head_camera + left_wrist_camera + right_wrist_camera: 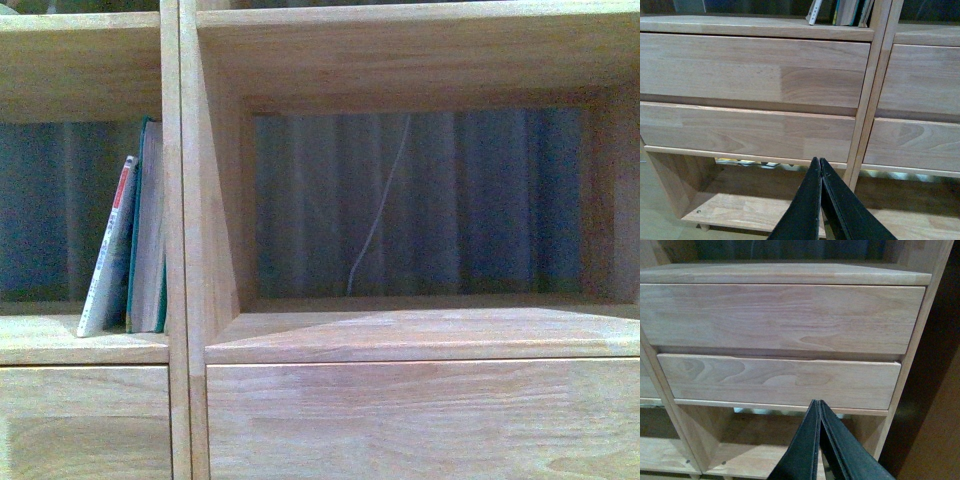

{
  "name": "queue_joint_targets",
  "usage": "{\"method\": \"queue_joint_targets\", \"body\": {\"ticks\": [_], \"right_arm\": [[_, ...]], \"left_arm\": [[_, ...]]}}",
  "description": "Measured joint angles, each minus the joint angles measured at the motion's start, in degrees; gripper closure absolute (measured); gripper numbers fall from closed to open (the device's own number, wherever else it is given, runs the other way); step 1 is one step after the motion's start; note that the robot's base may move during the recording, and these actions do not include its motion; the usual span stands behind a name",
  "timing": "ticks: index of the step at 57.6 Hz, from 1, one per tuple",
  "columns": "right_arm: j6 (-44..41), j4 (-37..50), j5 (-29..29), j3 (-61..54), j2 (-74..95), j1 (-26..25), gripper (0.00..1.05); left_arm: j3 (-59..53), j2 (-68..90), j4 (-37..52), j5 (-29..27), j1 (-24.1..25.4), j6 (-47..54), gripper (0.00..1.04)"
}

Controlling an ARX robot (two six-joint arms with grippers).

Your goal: Organize books on shelf

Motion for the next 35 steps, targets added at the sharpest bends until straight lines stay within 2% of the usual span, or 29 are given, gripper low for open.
{"method": "queue_joint_targets", "body": {"ticks": [29,35], "right_arm": [[0.0,0.0,0.0,0.0,0.0,0.0,0.07],[0.0,0.0,0.0,0.0,0.0,0.0,0.07]], "left_arm": [[0.0,0.0,0.0,0.0,0.0,0.0,0.06],[0.0,0.0,0.0,0.0,0.0,0.1,0.07]]}}
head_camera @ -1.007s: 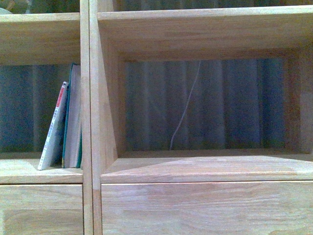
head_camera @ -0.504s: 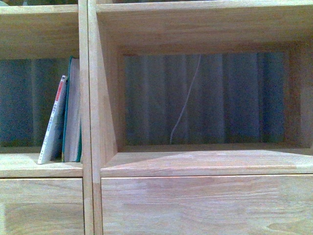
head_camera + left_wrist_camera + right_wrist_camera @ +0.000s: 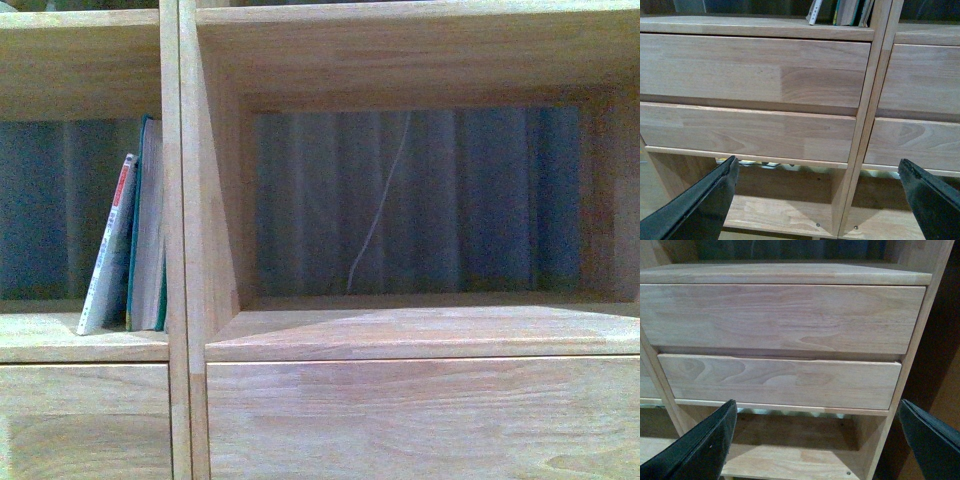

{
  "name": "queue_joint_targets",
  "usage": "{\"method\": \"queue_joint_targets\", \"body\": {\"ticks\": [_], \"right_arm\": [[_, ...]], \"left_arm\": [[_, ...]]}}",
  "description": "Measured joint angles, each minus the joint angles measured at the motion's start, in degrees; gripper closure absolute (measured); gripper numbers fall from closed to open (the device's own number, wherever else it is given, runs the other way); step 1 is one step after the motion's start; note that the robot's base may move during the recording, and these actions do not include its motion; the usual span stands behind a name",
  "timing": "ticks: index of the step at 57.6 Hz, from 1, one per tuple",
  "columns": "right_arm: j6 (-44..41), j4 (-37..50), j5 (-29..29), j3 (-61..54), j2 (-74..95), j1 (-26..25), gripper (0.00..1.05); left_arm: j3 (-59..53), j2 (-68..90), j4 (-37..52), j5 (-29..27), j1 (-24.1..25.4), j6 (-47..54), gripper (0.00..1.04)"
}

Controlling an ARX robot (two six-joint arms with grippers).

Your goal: Organize books on shelf

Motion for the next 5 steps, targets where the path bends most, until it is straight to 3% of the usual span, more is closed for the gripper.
{"method": "queue_joint_targets", "body": {"ticks": [5], "right_arm": [[0.0,0.0,0.0,0.0,0.0,0.0,0.07]], "left_arm": [[0.0,0.0,0.0,0.0,0.0,0.0,0.07]]}}
